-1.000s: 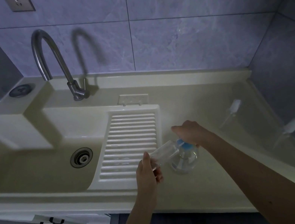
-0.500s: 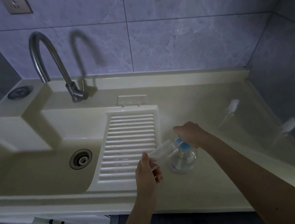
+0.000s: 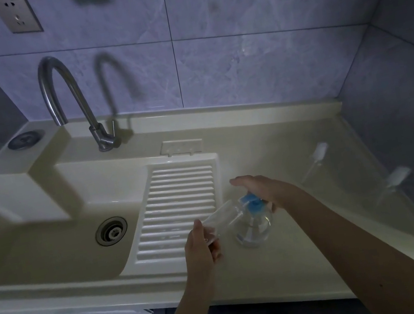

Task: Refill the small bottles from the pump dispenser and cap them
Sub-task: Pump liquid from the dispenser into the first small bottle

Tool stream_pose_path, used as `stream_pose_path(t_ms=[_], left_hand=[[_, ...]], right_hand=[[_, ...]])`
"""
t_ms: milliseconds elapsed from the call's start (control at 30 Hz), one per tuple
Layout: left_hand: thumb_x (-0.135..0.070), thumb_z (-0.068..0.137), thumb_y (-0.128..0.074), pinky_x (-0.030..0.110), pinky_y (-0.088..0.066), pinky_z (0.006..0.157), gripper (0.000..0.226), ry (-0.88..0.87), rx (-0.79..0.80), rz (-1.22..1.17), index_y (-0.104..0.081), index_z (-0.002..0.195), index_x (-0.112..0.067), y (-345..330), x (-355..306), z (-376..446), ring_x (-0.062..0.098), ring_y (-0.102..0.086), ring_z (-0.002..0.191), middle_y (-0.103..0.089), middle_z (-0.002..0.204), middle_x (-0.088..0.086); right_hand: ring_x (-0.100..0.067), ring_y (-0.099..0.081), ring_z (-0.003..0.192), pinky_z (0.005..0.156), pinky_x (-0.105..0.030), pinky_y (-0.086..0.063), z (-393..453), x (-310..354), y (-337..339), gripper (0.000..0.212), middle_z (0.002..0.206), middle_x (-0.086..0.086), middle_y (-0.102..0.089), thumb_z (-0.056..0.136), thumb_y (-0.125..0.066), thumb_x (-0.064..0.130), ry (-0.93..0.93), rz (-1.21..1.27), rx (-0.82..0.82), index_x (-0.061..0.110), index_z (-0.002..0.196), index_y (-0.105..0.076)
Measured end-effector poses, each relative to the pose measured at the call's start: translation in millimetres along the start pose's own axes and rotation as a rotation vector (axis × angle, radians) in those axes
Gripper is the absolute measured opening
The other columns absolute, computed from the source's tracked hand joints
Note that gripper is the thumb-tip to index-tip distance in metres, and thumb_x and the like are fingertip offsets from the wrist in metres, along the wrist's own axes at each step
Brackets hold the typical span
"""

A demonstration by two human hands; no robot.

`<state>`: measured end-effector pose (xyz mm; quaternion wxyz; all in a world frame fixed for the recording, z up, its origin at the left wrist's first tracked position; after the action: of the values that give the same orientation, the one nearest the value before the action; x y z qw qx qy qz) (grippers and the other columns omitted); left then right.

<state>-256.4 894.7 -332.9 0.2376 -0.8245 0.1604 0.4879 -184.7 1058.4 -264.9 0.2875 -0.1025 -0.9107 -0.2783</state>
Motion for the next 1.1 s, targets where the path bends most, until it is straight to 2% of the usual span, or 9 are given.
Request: stream_pose_path(t_ms=[133, 300, 400, 567, 633, 800, 933, 1033, 1100], left_hand=[[-0.038, 0.1, -0.036, 0.019, -0.028, 0.038, 0.041, 0.0, 0.024, 0.013, -0.052, 0.084, -0.004, -1.8, -1.4, 0.6, 0.009, -0.035, 0.041, -0.044, 0.054, 0.001], [-0.038, 0.1, -0.037, 0.019, -0.028, 0.036, 0.041, 0.029, 0.005, 0.021, -0.05, 0.08, -0.005, -2.9, 5.1, 2.4, 0.007, -0.035, 0.038, -0.044, 0.048, -0.004], [-0.038, 0.1, -0.037, 0.018, -0.029, 0.035, 0.04, 0.042, -0.007, 0.033, -0.05, 0.084, -0.005, -1.3, 8.7, 3.1, 0.007, -0.036, 0.037, -0.043, 0.052, 0.0], [-0.037, 0.1, -0.037, 0.019, -0.029, 0.036, 0.039, 0.032, 0.004, 0.045, -0.052, 0.086, -0.004, -0.6, 4.0, 1.8, 0.008, -0.035, 0.038, -0.042, 0.05, -0.002], [-0.036, 0.1, -0.037, 0.018, -0.029, 0.036, 0.038, 0.024, 0.001, 0.039, -0.052, 0.084, -0.005, 0.0, -0.3, 0.6, 0.008, -0.035, 0.039, -0.043, 0.052, -0.001], [-0.035, 0.1, -0.037, 0.019, -0.029, 0.038, 0.038, -0.009, 0.009, 0.032, -0.053, 0.086, -0.004, -2.7, -6.6, -2.6, 0.009, -0.035, 0.041, -0.042, 0.056, 0.002], [-0.035, 0.1, -0.037, 0.019, -0.028, 0.037, 0.037, -0.001, 0.005, 0.012, -0.052, 0.084, -0.005, -5.2, -4.4, -3.5, 0.008, -0.034, 0.039, -0.041, 0.054, 0.001], [-0.035, 0.101, -0.037, 0.018, -0.026, 0.035, 0.038, 0.023, -0.001, -0.006, -0.052, 0.083, -0.005, -3.7, 0.8, -2.9, 0.008, -0.033, 0.038, -0.04, 0.057, 0.004], [-0.035, 0.101, -0.036, 0.018, -0.026, 0.036, 0.038, 0.033, -0.004, 0.0, -0.052, 0.086, -0.004, -1.8, 4.6, -2.1, 0.008, -0.033, 0.038, -0.039, 0.056, 0.004]], right_hand=[[-0.028, -0.056, 0.105, 0.088, -0.036, -0.043, 3.8, 4.1, 0.5, 0.051, 0.108, -0.013, -0.057, 0.096, -0.046, 0.035, 0.044, -0.063, -0.066, 0.002, 0.134, -0.048], [-0.034, -0.059, 0.107, 0.072, -0.028, -0.046, 1.0, 6.4, 7.0, 0.029, 0.086, -0.012, -0.053, 0.097, -0.042, 0.008, 0.102, -0.318, -0.2, -0.005, 0.118, -0.057], [-0.031, -0.061, 0.102, 0.076, -0.027, -0.044, 4.1, 8.4, 8.6, 0.024, 0.111, -0.017, -0.06, 0.096, -0.051, 0.013, 0.154, -0.452, -0.256, 0.0, 0.114, -0.06], [-0.023, -0.055, 0.081, 0.065, -0.024, -0.038, 6.4, 8.0, 7.7, 0.019, 0.097, -0.014, -0.056, 0.094, -0.045, 0.018, 0.103, -0.295, -0.2, 0.002, 0.093, -0.056], [-0.016, -0.049, 0.07, 0.059, -0.024, -0.036, 1.8, 8.9, 3.4, 0.03, 0.105, -0.011, -0.061, 0.094, -0.042, 0.029, 0.068, -0.202, -0.104, 0.003, 0.102, -0.056], [-0.022, -0.045, 0.123, 0.103, -0.036, -0.032, -8.6, 7.8, -7.4, 0.059, 0.141, -0.004, -0.048, 0.1, -0.032, 0.048, 0.056, -0.152, 0.079, 0.011, 0.147, -0.032], [-0.025, -0.053, 0.113, 0.097, -0.037, -0.041, -1.6, 8.1, -3.4, 0.049, 0.134, -0.012, -0.053, 0.099, -0.039, 0.034, 0.09, -0.239, 0.015, 0.001, 0.133, -0.047], [-0.019, -0.051, 0.076, 0.066, -0.027, -0.044, 6.8, 11.3, -1.3, 0.028, 0.108, -0.015, -0.055, 0.094, -0.038, 0.017, 0.149, -0.499, -0.085, -0.004, 0.103, -0.054], [-0.019, -0.048, 0.07, 0.063, -0.027, -0.043, 9.9, 11.1, 0.3, 0.024, 0.091, -0.012, -0.051, 0.092, -0.04, 0.015, 0.163, -0.579, -0.133, -0.002, 0.097, -0.057]])
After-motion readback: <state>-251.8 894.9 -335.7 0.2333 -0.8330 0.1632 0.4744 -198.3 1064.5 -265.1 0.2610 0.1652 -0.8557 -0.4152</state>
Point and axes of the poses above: each hand's wrist, its own z-axis towards the middle knuckle, its own y-axis out of the back of the hand, x = y × z, the point moved 8 cm from there along z, towards the middle knuckle
